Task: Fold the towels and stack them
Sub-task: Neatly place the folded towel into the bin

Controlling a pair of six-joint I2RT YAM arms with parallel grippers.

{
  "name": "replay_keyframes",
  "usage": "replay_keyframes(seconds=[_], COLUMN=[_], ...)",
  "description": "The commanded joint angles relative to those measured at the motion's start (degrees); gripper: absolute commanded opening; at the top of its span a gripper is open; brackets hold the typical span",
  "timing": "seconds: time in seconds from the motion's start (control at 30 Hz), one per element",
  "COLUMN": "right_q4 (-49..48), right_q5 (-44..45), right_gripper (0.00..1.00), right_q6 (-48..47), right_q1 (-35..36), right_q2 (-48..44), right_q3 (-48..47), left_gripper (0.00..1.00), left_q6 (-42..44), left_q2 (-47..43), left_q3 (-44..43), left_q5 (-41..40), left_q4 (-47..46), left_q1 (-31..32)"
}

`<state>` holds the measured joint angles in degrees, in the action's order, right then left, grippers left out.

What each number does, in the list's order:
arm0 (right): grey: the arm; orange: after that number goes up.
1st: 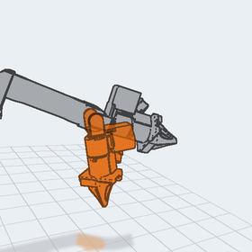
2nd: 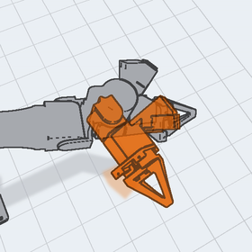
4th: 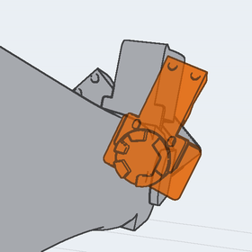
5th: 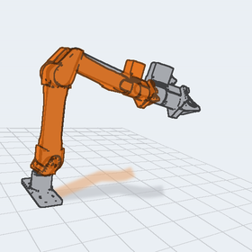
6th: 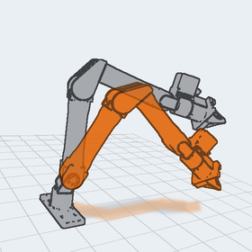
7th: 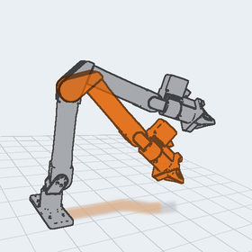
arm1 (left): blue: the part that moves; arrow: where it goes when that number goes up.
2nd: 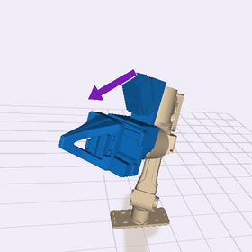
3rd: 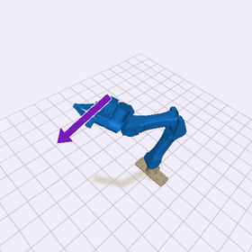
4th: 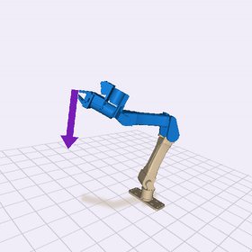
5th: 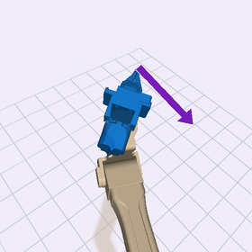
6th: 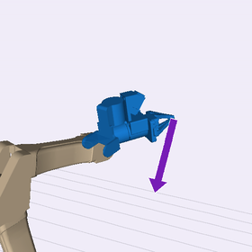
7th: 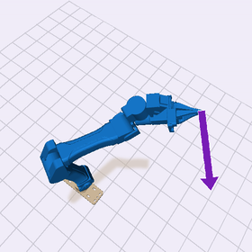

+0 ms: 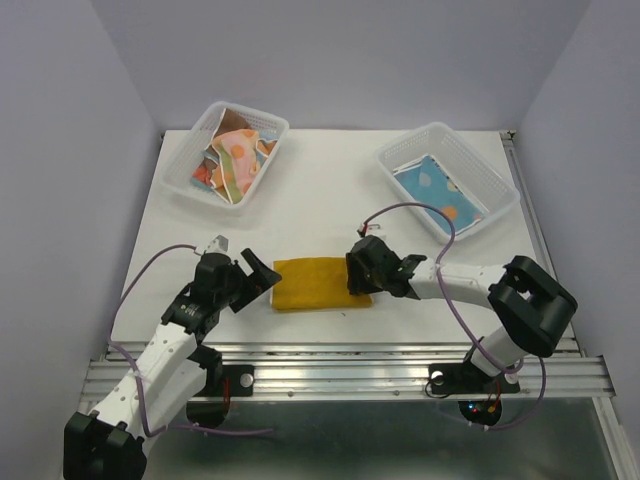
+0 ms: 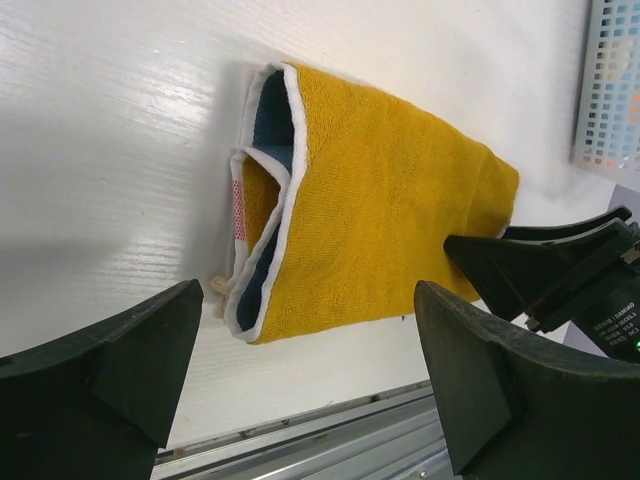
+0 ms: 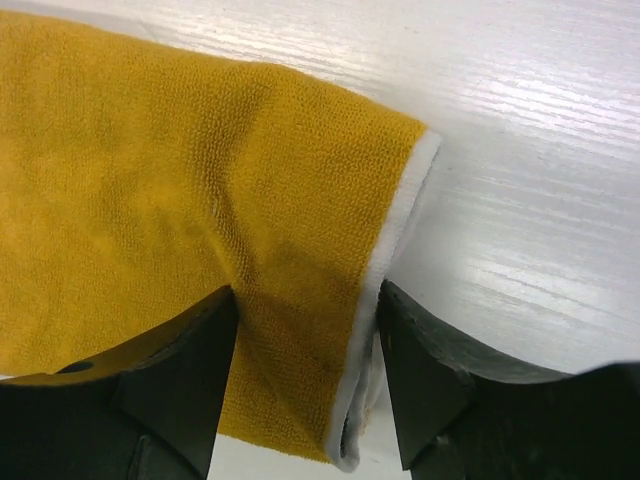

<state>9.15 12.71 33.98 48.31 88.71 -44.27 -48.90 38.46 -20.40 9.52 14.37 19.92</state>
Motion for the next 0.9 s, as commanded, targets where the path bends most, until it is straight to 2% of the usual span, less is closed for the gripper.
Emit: replay_keyframes(seconds=[0.0,0.13,0.17,0.23,0.27,0.5,0.53,0.57,0.6,0.73,0.87], right_q4=[4.21,3.69,3.34,3.07,3.07,5.27,3.61,2.20,0.89,-2.55,3.76], right_q5=[3.46,3.90,4.08,4.86,5.22,7.67,6.38,2.62,2.41,6.62,5.40], right_gripper=[0.51,0.37,0.26,0.17,0.01,0.01,0.01,0.01,0.01,0.01,0.01], right_q6=[3.64,3.56,2.16,-0.30,-3.19,-14.35,-15.94,-21.09,-23.84,-37.55,-47.67], right_q1=[1.17,1.26,1.26,1.08,0.82,-5.50,-7.86,-8.84,-9.37,-11.65,-13.24], right_q2=[2.17,2.00,1.65,0.51,-0.89,-9.24,-12.65,-14.25,-16.09,-22.25,-25.76], right_q3=[-1.08,-0.29,-0.12,0.24,0.67,3.93,4.71,5.85,6.47,7.88,8.06], left_gripper=[0.99,0.99,0.99,0.99,0.99,0.99,0.99,0.99,0.99,0.99,0.99], left_q6=[1.00,1.18,1.35,1.44,1.44,2.06,2.15,2.32,2.32,3.29,4.78], left_q2=[0.12,0.48,0.48,0.48,0.48,0.92,1.09,1.44,1.71,3.29,5.74], left_q3=[-1.31,-1.39,-1.31,-1.22,-1.13,-1.04,-1.13,-1.22,-1.48,-3.58,-7.19], left_q5=[-1.08,-0.73,-0.12,0.41,0.50,1.46,1.90,1.82,1.82,1.47,-0.46], left_q4=[-1.89,-1.80,-1.89,-2.15,-2.33,-3.03,-3.29,-3.30,-3.38,-2.60,-0.23], left_q1=[0.29,0.29,0.29,0.29,0.29,0.29,0.29,0.29,0.29,0.21,0.20])
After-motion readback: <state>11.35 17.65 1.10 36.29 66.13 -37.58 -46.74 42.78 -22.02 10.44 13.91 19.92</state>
